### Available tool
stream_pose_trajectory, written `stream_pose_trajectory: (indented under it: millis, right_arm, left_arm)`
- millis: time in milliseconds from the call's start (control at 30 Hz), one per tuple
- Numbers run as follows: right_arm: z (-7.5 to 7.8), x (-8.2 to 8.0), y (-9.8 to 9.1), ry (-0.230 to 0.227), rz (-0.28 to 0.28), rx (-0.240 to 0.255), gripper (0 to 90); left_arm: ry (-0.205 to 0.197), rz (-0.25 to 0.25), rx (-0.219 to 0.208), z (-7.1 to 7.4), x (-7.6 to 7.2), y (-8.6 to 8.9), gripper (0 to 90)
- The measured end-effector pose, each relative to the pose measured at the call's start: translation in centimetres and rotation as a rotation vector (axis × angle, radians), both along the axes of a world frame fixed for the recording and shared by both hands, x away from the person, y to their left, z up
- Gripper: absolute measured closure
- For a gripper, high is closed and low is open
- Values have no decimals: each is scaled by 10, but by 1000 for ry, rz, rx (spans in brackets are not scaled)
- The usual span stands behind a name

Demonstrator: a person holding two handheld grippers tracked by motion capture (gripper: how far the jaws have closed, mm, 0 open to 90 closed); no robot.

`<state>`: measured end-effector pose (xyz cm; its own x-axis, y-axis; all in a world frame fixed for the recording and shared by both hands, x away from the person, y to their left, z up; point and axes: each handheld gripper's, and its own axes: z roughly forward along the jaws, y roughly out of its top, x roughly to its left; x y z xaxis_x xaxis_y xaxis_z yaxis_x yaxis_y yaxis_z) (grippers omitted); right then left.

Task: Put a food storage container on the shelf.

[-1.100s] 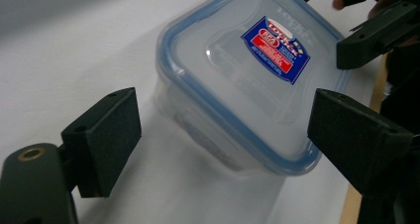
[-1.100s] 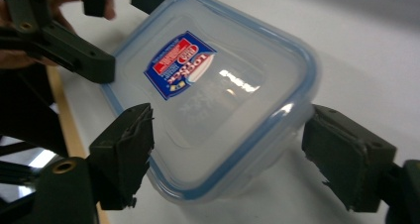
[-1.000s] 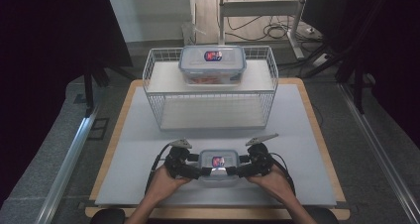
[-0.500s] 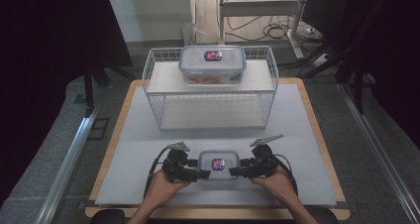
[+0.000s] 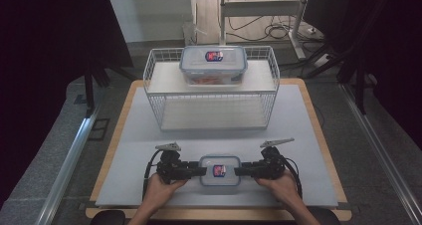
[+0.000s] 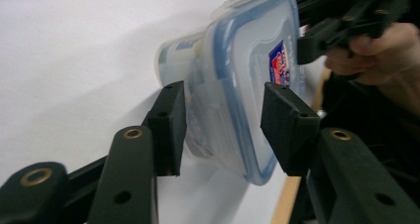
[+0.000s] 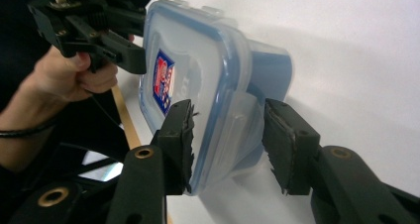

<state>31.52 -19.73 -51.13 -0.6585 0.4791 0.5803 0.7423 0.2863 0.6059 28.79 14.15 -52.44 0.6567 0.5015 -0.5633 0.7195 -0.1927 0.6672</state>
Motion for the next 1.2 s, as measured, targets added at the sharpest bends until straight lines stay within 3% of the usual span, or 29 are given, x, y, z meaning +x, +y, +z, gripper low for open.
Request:
stream_pose_trajectory:
  millis: [100, 433, 600, 767, 833, 1200]
  right_arm:
    - [-2, 0, -2, 18, -8, 21, 565]
    - [-2, 0, -2, 17, -11, 21, 566]
    - [1, 0, -3, 14, -21, 39, 581]
    - [8, 2, -6, -6, -29, 56, 580]
    - [9, 4, -10, 7, -41, 98, 585]
    - [24, 7, -9, -29, -46, 110, 585]
  left_arm:
    - [17, 4, -25, -3, 0, 1, 537]
    - [25, 14, -29, -3, -1, 1, 541]
    - [43, 24, -59, -3, 2, 2, 549]
    - [20, 11, -85, 4, 6, 3, 574]
    - [20, 4, -115, 7, 6, 5, 580]
    - [-23, 12, -101, 25, 10, 5, 578]
